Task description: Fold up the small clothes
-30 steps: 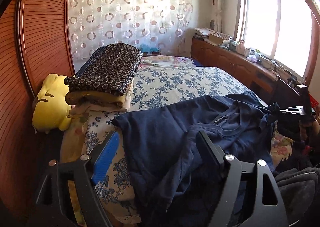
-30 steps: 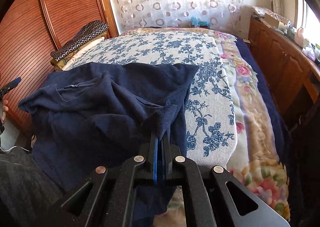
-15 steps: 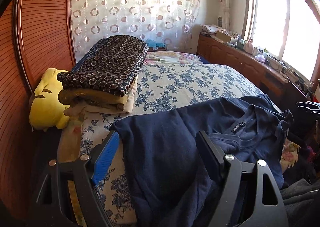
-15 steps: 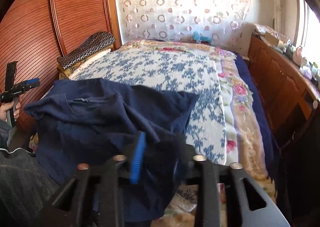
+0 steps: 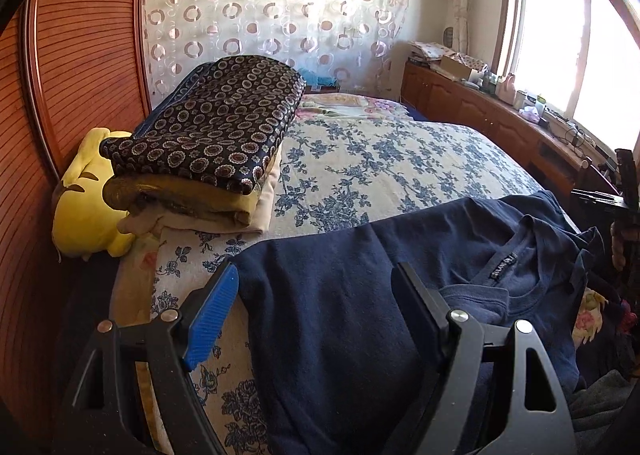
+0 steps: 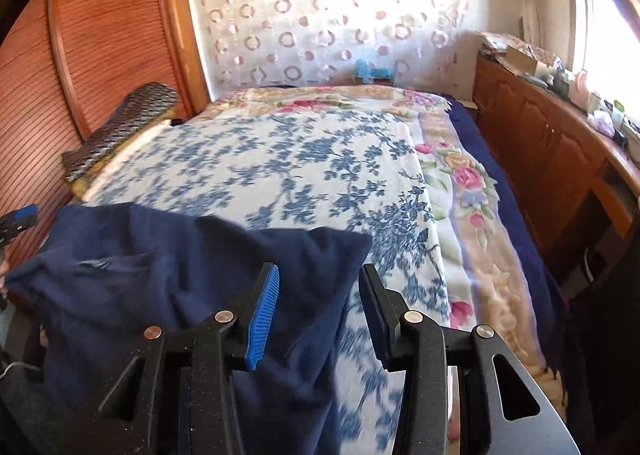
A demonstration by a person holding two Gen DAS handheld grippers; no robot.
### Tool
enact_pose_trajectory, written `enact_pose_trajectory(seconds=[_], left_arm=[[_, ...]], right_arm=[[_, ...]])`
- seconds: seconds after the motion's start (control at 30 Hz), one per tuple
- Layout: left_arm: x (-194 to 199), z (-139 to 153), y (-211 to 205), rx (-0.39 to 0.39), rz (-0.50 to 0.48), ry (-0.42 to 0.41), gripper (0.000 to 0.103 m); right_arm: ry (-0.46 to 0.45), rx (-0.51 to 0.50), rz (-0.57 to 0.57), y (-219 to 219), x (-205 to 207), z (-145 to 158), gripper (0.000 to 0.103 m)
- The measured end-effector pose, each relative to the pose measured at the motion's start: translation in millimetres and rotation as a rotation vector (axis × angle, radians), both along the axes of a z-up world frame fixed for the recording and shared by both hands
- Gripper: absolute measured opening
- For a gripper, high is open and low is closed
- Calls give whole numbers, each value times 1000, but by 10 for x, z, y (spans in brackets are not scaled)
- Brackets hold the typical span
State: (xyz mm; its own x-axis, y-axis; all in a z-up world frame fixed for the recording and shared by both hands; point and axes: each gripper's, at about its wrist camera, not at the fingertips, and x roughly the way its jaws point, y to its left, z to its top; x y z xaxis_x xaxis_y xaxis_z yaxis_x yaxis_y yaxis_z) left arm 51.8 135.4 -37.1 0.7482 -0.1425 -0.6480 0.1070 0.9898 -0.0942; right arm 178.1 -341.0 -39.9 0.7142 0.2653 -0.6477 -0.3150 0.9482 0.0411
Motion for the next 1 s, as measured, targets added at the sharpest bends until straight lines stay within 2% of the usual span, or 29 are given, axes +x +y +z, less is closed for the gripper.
enact_pose_trajectory(seconds=[0.2, 0.4, 0.47, 0.5, 0.53, 0.63, 0.73, 0.93, 1.0], left_arm=[[66, -34, 51, -2, 16, 13, 80], [79, -66, 68, -3, 21, 22, 80], [92, -80, 72, -4, 23, 25, 80], [97, -86, 71, -5, 24, 26, 80], [102, -93, 72, -6, 24, 27, 80], [123, -111, 86, -6, 29, 32, 80], [136, -132, 110, -9, 36, 36, 80], [180, -157, 141, -8, 48, 44, 80], [200, -166, 149, -6, 52, 50, 80]], right_arm=[[48, -35, -34, 74, 432, -185, 43], [93, -29, -41, 121, 696, -285, 43], [101, -18, -37, 118, 757, -297, 28], [106, -1, -23, 119, 773, -294, 14], [108, 15, -12, 111, 769, -287, 9], [48, 51, 1, 71, 668, -205, 7], [-45, 85, -74, -64, 493, -71, 7], [4, 10, -112, -61, 553, -178, 7], [5, 16, -110, -28, 586, -150, 7]])
